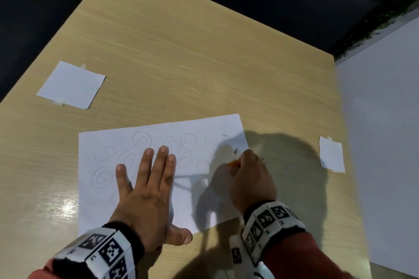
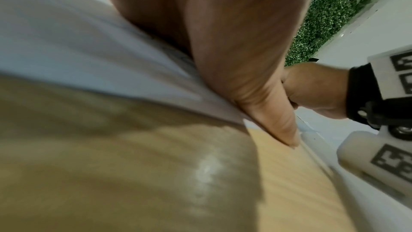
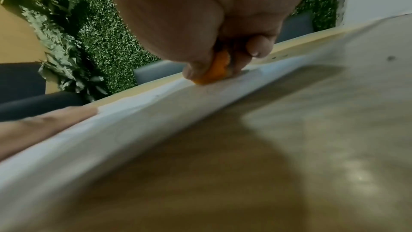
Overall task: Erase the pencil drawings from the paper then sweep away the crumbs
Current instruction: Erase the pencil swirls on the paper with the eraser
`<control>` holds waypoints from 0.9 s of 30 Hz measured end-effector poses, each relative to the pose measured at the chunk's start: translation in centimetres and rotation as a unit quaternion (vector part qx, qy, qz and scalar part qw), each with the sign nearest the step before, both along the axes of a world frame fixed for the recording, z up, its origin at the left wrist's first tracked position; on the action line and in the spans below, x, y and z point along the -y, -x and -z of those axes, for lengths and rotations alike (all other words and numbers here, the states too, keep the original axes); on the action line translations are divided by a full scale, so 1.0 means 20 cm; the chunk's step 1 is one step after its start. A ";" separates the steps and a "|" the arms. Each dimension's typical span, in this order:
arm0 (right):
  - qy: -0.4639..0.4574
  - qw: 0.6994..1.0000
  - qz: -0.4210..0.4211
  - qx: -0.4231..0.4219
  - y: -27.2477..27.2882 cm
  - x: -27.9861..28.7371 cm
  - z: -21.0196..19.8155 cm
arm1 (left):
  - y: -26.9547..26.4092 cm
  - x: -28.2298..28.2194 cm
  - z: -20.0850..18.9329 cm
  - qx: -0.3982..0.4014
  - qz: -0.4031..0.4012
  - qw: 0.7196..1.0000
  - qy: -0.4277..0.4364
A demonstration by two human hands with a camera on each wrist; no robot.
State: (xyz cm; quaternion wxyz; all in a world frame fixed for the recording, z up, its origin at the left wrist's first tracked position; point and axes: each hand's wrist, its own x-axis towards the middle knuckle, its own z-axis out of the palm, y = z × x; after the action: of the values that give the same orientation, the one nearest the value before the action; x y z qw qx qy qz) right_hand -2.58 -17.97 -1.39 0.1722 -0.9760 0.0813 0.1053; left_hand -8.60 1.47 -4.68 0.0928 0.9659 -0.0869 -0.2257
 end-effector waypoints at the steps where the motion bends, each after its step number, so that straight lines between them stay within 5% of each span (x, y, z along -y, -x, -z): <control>1: -0.001 1.000 -0.006 0.004 0.01 -0.04 -0.03 | 0.00 0.00 0.01 -0.016 0.004 1.000 -0.020; 5: -0.097 0.981 -0.140 -0.089 0.27 -0.32 -0.03 | 0.01 0.00 0.00 -0.004 0.003 1.000 0.012; 6: -0.087 0.982 -0.159 -0.054 0.28 -0.33 -0.02 | 0.03 -0.01 0.03 -0.008 -0.003 1.000 0.021; 8: -0.011 0.992 -0.126 0.027 0.18 -0.22 0.01 | 0.03 -0.03 0.08 -0.033 -0.012 0.999 0.013; 10: 0.028 0.999 -0.015 0.012 0.06 -0.04 0.01 | 0.04 -0.03 0.10 -0.014 -0.009 1.000 0.022; 13: 0.020 0.999 0.024 -0.010 0.01 0.04 -0.02 | 0.03 -0.02 0.10 0.006 -0.016 1.000 0.026; 19: -0.087 0.981 -0.164 -0.062 0.26 -0.30 0.00 | 0.05 -0.01 0.08 0.031 -0.016 0.999 0.035; 21: -0.029 0.993 -0.114 0.003 0.17 -0.19 0.02 | 0.04 -0.01 0.08 0.013 -0.015 0.999 0.033; 24: 0.012 0.999 0.029 -0.013 0.05 0.05 0.00 | 0.03 -0.02 0.09 -0.004 -0.018 0.999 0.035; 27: 0.003 0.999 0.039 -0.009 0.06 0.01 -0.03 | 0.03 -0.02 0.09 0.007 -0.008 1.000 0.029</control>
State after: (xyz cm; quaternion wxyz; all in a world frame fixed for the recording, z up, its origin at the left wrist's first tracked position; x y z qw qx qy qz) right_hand -3.82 -18.21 -0.79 0.1721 -0.9718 0.1208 0.1070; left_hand -9.16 1.93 -6.49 0.1221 0.9650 -0.0859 -0.2157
